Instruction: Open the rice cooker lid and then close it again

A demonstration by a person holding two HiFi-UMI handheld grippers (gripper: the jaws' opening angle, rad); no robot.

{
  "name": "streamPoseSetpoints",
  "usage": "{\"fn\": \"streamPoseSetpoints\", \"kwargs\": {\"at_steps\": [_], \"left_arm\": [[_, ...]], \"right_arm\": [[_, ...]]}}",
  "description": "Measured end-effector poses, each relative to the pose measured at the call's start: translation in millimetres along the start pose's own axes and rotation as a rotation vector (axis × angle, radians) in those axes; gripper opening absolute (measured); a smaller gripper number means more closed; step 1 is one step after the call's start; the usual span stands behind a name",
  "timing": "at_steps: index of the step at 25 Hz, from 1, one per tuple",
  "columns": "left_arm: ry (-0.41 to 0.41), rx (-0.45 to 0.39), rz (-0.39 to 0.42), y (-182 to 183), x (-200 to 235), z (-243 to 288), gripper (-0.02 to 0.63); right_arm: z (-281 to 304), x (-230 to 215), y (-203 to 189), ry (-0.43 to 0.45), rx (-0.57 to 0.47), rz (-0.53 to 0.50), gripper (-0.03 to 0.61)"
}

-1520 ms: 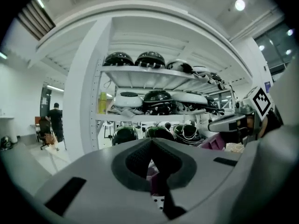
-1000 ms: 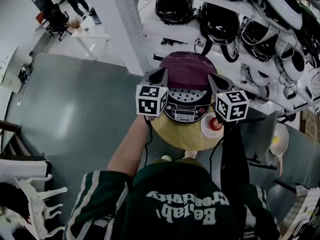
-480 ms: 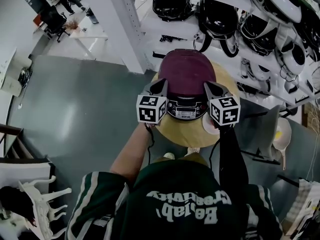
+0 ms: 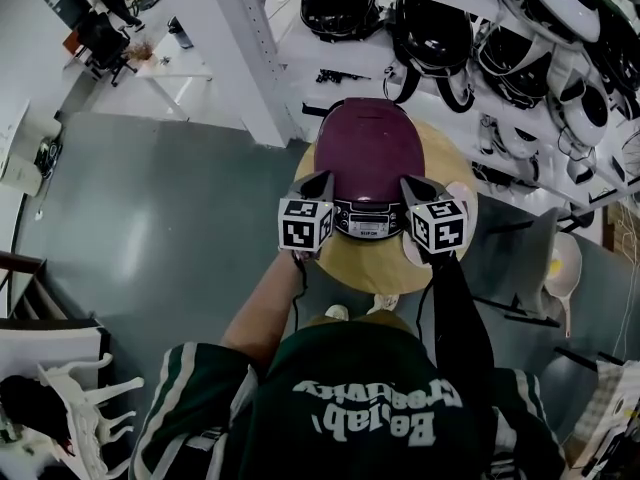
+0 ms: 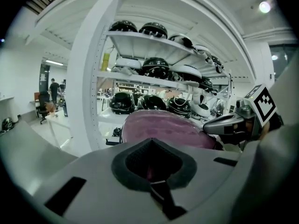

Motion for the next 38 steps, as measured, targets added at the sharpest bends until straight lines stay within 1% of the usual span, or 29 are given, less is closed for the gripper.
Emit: {"fn": "streamPoseSetpoints", "kwargs": {"at_steps": [4, 8, 11, 13, 15, 16, 20, 26, 31, 38], "left_arm": [[0.002, -0.012, 0.007, 0.5, -0.1, 1.5, 0.000], [0.015, -0.034, -0.008, -1.7, 0.4, 0.2, 0.000], [0.015, -0.034, -0.008, -2.7, 0.6, 0.6, 0.000], [0.009, -0.029, 0.018, -3.4, -0.1, 1.1, 0.000], [0.004, -0.032, 0.036, -3.2, -0.7, 2.1, 0.000], [0.001, -0.033, 0.032, -3.4, -0.5, 2.1, 0.000], [-0.009, -0.040, -0.003, -3.8, 0.0, 1.1, 0.000], [-0.026, -0.042, -0.038, -4.5, 2.5, 1.0, 0.000], [-0.015, -0.061, -0.005, -4.3, 0.6, 1.9, 0.000], [-0.019, -0.065, -0.004, -3.9, 1.9, 0.5, 0.000]], "right_arm": [[0.9, -0.9, 0.4, -0.005, -0.002, -0.009, 0.003], [0.3, 0.0, -1.8, -0.024, -0.010, 0.002, 0.003], [1.5, 1.4, -2.0, -0.031, 0.008, -0.054, 0.003], [2.5, 2.1, -2.2, -0.029, 0.027, -0.083, 0.003], [2.8, 1.3, -2.1, -0.025, 0.033, -0.080, 0.003], [2.7, 1.3, -2.3, -0.023, 0.030, -0.076, 0.003], [1.2, 1.3, -3.6, -0.022, 0.018, -0.053, 0.003], [2.4, 2.2, -3.0, -0.034, 0.011, -0.051, 0.003], [2.2, 0.4, -3.8, -0.039, 0.009, -0.036, 0.003], [2.0, 1.5, -2.9, -0.051, -0.005, -0.020, 0.003]]}}
Point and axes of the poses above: the fingertips, and each gripper's own axes: z forward along the fingers, x to its left, y out of its top, the point moved 1 cm from there along -z, backward along the fingers, and after that the axes turned 7 degrees about -z, right-handed, at the moved point
